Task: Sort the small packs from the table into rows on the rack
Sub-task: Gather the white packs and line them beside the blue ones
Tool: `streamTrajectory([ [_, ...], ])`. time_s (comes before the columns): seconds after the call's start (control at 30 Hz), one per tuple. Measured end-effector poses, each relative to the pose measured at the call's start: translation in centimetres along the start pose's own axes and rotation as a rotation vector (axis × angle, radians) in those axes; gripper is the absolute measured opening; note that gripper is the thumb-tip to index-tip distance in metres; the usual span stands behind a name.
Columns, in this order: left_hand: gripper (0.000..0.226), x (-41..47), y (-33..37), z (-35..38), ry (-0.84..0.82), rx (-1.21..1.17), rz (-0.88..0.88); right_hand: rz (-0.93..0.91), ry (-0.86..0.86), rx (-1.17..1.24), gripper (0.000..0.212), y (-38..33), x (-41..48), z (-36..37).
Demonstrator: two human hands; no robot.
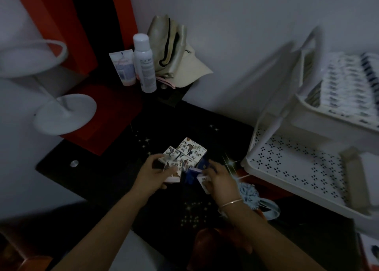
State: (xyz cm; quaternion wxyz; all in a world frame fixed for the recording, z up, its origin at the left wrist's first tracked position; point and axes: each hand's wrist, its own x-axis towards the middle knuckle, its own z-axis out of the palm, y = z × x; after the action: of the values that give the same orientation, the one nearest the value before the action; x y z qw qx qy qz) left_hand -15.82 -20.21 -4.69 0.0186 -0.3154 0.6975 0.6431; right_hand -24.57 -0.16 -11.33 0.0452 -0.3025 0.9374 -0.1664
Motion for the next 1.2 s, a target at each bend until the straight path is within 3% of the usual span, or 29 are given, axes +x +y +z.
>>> streamTrajectory([
  [0.13, 0.018, -1.7, 6.7, 1.6, -0.096, -0.182, 0.114, 0.068, -0.013, 0.191, 0.028, -0.6, -0.4, -4.6],
  [0.4, 0.020, -3.7, 21.5, 8.4, -0.383, -0.400, 0.394, -0.035, 0.235, 0.466, 0.031, -0.8, -0.8, -22.0],
  [0.53, 0.027, -4.3, 28.5, 12.3, -0.603, -0.543, 0.444, -0.038, 0.405, 0.446, 0.029, 1.6, -0.7, -30.0],
  [0.7, 0.030, -3.2, 34.3, 17.4, -0.765, -0.477, 0.462, 0.023, 0.613, 0.370, 0.029, 6.5, -0.2, -37.3],
  [0.8, 0.032, -1.8, 36.5, 20.4, -0.733, -0.373, 0.503, 0.107, 0.693, 0.312, 0.030, 10.0, 0.9, -40.4],
  [0.93, 0.051, 1.0, 38.6, 23.6, -0.708, -0.327, 0.470, 0.192, 0.707, 0.244, 0.029, 14.6, 4.0, -43.0],
  [1.03, 0.059, 4.4, 40.2, 26.2, -0.577, -0.196, 0.492, 0.268, 0.682, 0.258, 0.029, 18.1, 7.6, -43.5],
  [1.2, 0.037, 8.6, 41.2, 29.4, -0.300, 0.099, 0.700, 0.299, 0.623, 0.211, 0.022, 21.7, 12.9, -42.1],
])
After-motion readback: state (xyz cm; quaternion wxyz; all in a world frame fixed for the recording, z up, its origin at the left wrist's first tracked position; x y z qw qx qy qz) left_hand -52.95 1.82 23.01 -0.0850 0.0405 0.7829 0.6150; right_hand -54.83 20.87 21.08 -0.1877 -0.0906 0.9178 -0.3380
